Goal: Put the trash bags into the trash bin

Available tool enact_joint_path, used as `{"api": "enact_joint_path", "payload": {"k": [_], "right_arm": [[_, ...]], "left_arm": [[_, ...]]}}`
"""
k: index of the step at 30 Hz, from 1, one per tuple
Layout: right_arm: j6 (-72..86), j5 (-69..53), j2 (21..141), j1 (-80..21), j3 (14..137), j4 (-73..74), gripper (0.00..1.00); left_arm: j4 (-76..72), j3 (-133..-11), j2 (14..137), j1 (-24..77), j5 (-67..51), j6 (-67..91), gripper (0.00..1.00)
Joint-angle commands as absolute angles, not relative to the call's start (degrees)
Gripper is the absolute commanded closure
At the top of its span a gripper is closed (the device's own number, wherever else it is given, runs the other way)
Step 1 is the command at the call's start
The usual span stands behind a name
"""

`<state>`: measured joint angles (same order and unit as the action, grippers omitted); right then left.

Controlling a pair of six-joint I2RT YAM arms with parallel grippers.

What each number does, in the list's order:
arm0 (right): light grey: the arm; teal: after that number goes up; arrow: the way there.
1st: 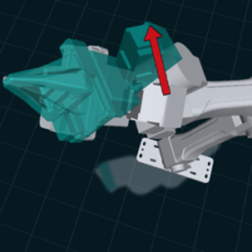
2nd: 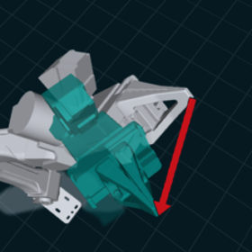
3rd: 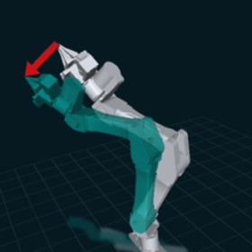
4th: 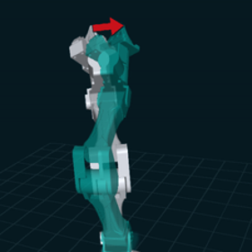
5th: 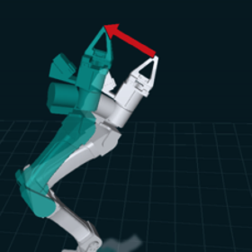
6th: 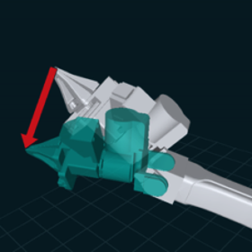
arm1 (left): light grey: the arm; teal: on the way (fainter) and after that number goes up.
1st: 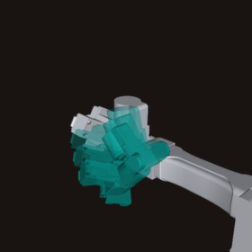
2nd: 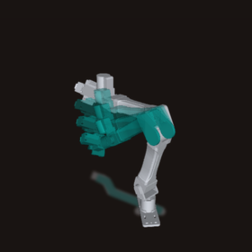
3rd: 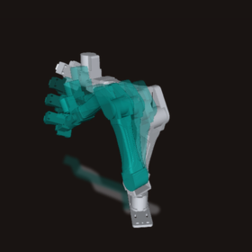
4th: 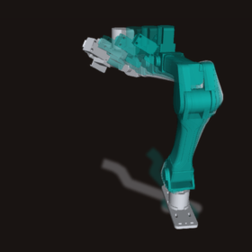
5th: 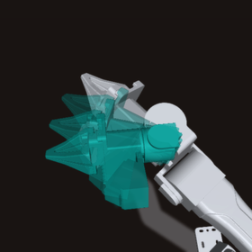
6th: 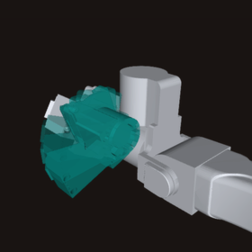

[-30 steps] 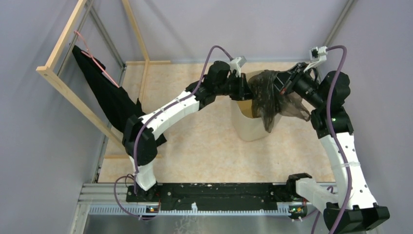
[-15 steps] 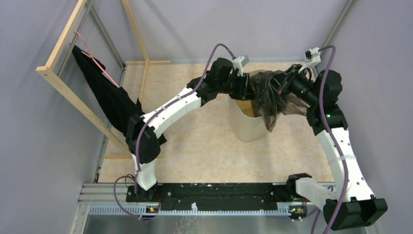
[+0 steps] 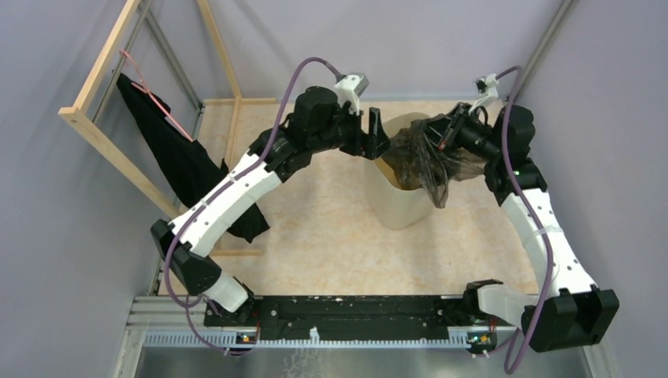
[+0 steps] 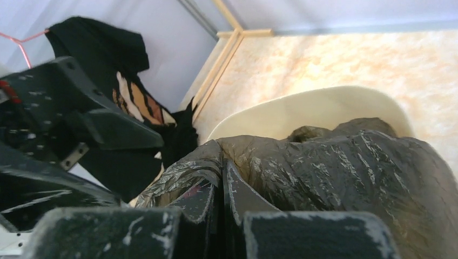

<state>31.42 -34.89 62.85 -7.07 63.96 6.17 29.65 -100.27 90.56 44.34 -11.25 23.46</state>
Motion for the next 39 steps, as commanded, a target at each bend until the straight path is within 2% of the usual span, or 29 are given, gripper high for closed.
{"api": "enact_joint_path", "payload": {"k": [1,5,12,16,21,24,26,36,39], "right_arm": [[31.42,-37.51,67.96,-11.88,65.01,4.25,1.00],[25.26,-29.68,74.44,-16.54,70.94,14.14,1.00],[24.89,-27.43,81.90,-21.00,70.27,16.99,1.00],[31.56,-28.86,81.30,-26.05,65.16,6.58,1.00],[42.63,-28.94,81.53,-27.78,60.54,-7.58,1.00],[51.18,-33.16,83.61,-29.23,57.82,-19.13,1.00],[52.78,-33.82,84.80,-31.55,58.81,-20.05,1.00],[56.09,-32.98,84.46,-40.31,63.75,-17.22,1.00],[52.65,-33.23,83.31,-40.60,65.84,-11.45,1.00]], "left_arm": [[32.79,-96.43,84.74,44.24,-2.88,19.19,0.13],[32.60,-92.13,79.67,44.21,-0.85,18.55,0.12],[29.71,-78.81,68.10,44.21,3.16,17.70,0.11],[28.68,-72.59,62.19,44.21,5.84,17.26,0.11],[29.56,-68.20,57.48,44.21,7.70,16.76,0.13],[28.34,-65.25,53.49,44.21,7.25,17.60,0.14],[26.33,-63.12,50.70,44.21,6.09,17.91,0.14],[26.81,-66.49,49.18,44.21,6.12,14.71,0.11],[26.49,-67.90,49.83,44.21,5.42,13.13,0.12]]}}
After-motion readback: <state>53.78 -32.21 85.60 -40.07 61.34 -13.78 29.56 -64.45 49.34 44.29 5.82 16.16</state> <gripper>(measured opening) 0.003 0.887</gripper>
